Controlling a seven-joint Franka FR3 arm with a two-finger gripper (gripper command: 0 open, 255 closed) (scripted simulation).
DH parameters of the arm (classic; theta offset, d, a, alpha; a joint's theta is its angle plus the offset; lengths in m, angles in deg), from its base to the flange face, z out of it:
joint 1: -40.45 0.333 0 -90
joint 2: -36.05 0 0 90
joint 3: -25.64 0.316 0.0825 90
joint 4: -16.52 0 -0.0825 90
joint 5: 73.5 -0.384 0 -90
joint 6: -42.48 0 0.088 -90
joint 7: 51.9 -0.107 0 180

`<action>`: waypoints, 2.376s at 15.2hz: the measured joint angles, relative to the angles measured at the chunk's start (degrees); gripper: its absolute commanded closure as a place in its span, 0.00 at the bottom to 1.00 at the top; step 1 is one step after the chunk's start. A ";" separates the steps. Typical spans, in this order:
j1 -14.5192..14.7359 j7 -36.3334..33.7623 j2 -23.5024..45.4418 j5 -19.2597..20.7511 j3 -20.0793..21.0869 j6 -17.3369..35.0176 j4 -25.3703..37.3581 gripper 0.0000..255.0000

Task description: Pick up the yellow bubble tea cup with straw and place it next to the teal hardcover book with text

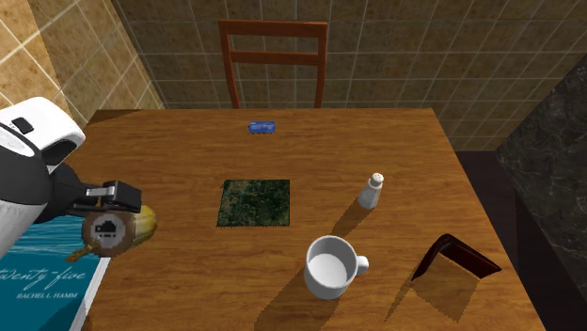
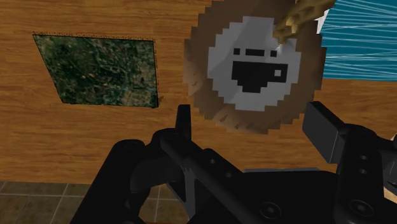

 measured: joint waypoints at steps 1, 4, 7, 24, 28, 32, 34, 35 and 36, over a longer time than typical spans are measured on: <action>-0.03 -0.31 0.28 0.31 -0.02 0.78 -0.58 1.00; -0.04 -1.29 1.07 1.19 -0.01 2.76 -1.99 1.00; -0.06 -2.26 1.63 2.04 -0.05 4.86 -3.72 1.00; 0.42 -10.14 8.45 10.25 -0.94 15.13 -9.21 1.00; 0.47 -10.58 8.97 10.82 -1.08 15.60 -9.28 1.00; 0.48 -10.63 9.00 10.87 -1.09 15.64 -9.28 0.00; 0.48 -10.63 8.99 10.87 -1.08 15.65 -9.27 0.00; 0.48 -10.63 8.99 10.87 -1.08 15.65 -9.27 0.00; 0.48 -10.63 8.99 10.87 -1.08 15.65 -9.27 0.00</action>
